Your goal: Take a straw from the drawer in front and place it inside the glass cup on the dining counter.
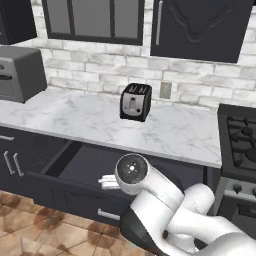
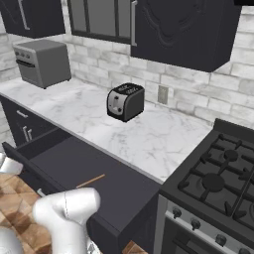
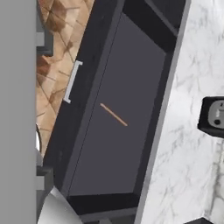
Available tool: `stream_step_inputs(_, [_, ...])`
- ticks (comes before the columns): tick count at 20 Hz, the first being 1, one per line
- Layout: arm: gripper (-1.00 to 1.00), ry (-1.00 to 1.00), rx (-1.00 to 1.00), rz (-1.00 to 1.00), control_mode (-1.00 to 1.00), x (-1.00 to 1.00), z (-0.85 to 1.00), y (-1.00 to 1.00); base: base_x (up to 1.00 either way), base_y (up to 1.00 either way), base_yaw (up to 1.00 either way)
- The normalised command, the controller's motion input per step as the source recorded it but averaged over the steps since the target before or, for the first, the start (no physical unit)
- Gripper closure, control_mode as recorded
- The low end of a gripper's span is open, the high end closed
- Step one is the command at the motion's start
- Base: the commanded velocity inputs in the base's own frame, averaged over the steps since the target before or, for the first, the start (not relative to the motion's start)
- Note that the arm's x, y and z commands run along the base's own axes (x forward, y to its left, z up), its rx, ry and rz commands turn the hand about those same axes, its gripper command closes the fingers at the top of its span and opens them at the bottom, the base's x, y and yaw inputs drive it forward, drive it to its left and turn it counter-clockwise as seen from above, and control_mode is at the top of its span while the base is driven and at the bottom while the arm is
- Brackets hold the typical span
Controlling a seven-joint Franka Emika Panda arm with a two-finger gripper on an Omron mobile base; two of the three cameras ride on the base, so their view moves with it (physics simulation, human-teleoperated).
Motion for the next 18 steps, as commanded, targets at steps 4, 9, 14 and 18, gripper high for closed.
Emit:
stream_step_inputs(4, [-1.00,0.04,0.29,-0.18,-1.00,0.25,0.99,-0.41,0.00,0.00,0.00])
stream_step_inputs(9, [-1.00,0.06,0.15,-0.15,-1.00,0.42,0.70,-0.24,0.00,0.00,0.00])
stream_step_inputs(14, [-1.00,0.00,0.01,-0.13,-1.00,0.42,0.06,-0.08,0.00,0.00,0.00])
stream_step_inputs(18, [-1.00,0.00,0.00,-0.15,-1.00,0.36,-0.14,-0.18,0.00,0.00,0.00])
